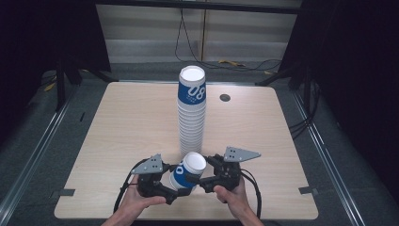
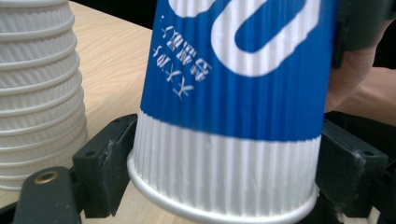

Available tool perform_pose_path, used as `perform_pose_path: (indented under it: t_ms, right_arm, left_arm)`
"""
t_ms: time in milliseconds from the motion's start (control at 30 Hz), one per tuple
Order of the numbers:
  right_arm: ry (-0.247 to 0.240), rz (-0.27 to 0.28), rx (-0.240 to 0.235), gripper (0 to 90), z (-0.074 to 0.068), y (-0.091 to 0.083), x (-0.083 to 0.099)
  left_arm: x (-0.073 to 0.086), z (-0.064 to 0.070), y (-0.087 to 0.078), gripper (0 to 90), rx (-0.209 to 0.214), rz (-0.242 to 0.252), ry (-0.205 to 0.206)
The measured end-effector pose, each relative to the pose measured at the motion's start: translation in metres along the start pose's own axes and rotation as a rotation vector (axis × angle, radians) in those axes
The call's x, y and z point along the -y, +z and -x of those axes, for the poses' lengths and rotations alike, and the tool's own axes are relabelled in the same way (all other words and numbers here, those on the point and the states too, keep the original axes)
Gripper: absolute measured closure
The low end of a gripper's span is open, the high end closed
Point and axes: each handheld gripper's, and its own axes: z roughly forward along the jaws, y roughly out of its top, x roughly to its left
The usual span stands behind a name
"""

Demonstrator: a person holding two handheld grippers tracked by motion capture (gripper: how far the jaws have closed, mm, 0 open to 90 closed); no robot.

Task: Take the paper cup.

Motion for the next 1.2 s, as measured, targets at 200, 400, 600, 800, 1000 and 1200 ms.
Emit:
perform_pose_path:
  t_ms: [200,400,600,800,1000,1200]
  right_arm:
    - [0.008,-0.022,0.006,13.4,0.0,0.002,0.0]
    - [0.006,-0.024,0.0,13.2,0.001,-0.001,-0.003]
    - [-0.011,-0.056,0.0,13.2,0.002,-0.007,-0.006]
    - [-0.026,-0.109,-0.003,13.3,0.003,-0.01,-0.006]
    - [-0.031,-0.161,-0.02,13.6,0.005,-0.011,-0.005]
    - [-0.056,-0.266,-0.032,13.8,0.008,-0.007,-0.007]
  left_arm:
    - [0.0,0.002,0.0,15.8,0.008,-0.008,0.006]
    - [-0.001,0.001,-0.003,15.9,0.009,-0.021,0.011]
    - [0.0,-0.003,-0.012,16.1,-0.006,-0.06,0.005]
    - [-0.001,-0.003,-0.018,16.2,-0.025,-0.092,0.025]
    - [-0.002,-0.005,-0.024,16.3,-0.042,-0.13,0.035]
    - [-0.001,-0.005,-0.027,16.4,-0.06,-0.185,0.056]
